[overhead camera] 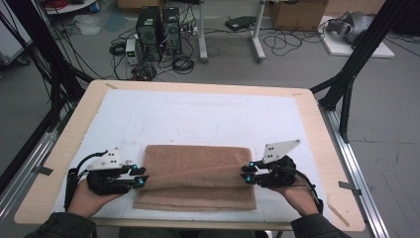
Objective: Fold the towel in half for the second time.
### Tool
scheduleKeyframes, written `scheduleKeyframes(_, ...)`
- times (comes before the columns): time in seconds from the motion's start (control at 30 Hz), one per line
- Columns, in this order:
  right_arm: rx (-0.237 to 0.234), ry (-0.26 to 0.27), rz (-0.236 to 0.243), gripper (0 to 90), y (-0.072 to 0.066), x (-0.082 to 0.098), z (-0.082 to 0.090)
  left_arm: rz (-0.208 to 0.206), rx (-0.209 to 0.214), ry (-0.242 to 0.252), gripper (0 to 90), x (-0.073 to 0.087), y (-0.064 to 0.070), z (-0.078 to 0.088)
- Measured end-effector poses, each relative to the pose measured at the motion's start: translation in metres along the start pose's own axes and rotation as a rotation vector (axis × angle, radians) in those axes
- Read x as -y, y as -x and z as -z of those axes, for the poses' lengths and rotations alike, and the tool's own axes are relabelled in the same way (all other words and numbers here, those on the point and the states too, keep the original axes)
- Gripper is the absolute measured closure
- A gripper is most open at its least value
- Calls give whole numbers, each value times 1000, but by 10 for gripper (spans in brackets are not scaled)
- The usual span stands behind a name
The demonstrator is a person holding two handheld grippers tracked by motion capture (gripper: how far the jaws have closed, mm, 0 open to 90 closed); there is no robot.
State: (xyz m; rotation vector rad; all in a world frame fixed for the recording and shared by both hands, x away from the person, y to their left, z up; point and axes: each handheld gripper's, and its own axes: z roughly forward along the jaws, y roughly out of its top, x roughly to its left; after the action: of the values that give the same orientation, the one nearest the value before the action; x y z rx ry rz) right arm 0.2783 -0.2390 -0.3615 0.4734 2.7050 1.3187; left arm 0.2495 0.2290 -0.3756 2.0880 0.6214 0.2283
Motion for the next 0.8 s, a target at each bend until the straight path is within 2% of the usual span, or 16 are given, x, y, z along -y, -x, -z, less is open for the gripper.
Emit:
scheduleKeyframes(0.07,12,29,-1,691,3,-5,5,-7,-14,1,643,-3,-1,0)
scheduleKeyframes(0.13,31,-8,-8,677,7,-6,0,1,-24,-10,641,-2,-5,-4)
scheduleKeyframes(0.27,1,-85,-28,661,15,7,-24,18,-38,-43,622,11,-10,-24)
scheduleKeyframes(0.37,-40,-109,-39,648,12,20,-36,22,-20,-79,616,22,-7,-37)
scheduleKeyframes(0.5,-52,-154,-46,624,4,37,-46,-6,-36,-123,605,34,1,-47)
scheduleKeyframes(0.63,-54,-131,-62,599,-2,47,-47,-5,-55,-99,573,40,7,-44)
scheduleKeyframes(0.73,-55,-118,-60,595,-10,50,-40,-6,-48,-76,534,42,10,-33)
scheduleKeyframes(0.8,-58,-112,-54,595,-13,52,-38,-9,-49,-81,544,42,11,-30)
